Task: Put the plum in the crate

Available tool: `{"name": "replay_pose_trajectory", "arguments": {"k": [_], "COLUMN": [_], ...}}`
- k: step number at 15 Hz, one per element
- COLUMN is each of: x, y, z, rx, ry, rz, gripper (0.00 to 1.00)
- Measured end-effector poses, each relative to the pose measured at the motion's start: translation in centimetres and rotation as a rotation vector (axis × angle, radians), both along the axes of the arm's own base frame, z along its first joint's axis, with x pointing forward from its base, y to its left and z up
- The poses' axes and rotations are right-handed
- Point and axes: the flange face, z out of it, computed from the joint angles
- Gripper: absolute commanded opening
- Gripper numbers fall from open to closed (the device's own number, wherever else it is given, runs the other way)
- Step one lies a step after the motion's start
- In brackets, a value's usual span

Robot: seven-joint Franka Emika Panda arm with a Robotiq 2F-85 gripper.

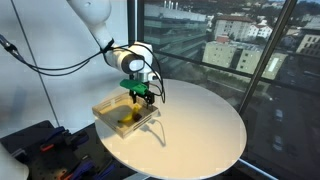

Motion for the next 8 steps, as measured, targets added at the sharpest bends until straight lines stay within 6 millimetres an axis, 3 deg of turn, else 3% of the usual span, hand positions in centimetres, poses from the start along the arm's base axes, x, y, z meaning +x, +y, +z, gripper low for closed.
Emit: {"name": "replay_pose_trajectory", "arguments": {"k": [8], "x": [-0.14], "y": [-0.89], "z": [-0.21], "rx": [0.000], "ry": [0.004], "rz": [-0.018], "gripper": [1.00]}}
